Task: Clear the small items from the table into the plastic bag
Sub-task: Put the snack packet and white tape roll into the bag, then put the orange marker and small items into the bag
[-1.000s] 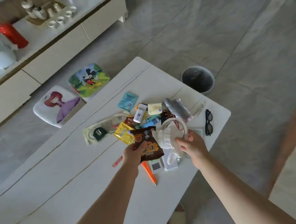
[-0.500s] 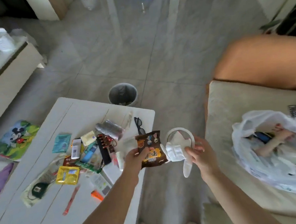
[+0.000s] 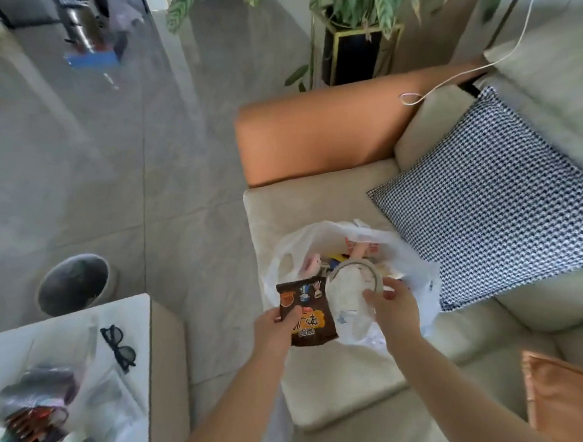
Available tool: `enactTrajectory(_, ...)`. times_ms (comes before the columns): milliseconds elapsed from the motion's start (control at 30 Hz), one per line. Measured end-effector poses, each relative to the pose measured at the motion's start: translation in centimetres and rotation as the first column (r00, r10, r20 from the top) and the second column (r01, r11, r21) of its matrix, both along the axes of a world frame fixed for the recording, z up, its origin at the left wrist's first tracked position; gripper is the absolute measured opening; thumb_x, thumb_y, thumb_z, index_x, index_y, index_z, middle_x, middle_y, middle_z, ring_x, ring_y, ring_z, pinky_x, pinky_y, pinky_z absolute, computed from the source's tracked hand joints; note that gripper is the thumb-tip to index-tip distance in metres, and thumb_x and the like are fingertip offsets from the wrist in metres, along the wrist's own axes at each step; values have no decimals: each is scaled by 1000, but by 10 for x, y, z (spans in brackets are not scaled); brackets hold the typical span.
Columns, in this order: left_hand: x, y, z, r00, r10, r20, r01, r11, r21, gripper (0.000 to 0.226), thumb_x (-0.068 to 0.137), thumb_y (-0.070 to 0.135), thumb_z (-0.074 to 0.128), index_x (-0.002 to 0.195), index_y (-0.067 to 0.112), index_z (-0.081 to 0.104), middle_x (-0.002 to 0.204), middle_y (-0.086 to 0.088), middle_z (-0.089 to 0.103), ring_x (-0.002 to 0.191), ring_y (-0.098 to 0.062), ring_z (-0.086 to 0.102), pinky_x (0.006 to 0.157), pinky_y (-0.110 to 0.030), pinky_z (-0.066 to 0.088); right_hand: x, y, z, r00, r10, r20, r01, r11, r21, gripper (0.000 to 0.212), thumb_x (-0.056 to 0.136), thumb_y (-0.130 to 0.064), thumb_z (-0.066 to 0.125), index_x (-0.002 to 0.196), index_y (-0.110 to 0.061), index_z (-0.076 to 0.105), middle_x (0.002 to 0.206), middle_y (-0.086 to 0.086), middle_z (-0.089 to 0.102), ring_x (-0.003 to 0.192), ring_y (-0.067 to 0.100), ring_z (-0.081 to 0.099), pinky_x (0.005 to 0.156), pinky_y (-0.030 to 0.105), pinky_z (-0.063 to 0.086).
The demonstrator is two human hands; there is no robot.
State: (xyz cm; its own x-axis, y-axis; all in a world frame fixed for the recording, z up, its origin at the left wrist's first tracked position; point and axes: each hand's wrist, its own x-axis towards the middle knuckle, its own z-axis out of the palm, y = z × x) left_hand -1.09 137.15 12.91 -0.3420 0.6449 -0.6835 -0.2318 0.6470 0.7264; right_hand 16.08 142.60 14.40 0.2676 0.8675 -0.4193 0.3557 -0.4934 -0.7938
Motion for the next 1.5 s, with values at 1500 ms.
enactTrajectory(1500,-60,-64,-59,868,-370,-332,256,905,-340,16,89,26,52,99,24,64,110,1,67,98,-17,64,86,-26,52,-100,-58,-90,383,782,492,-882,468,-59,37,95,-33,38,122,-16,57,119,2,61,111,19,56,96,30,42)
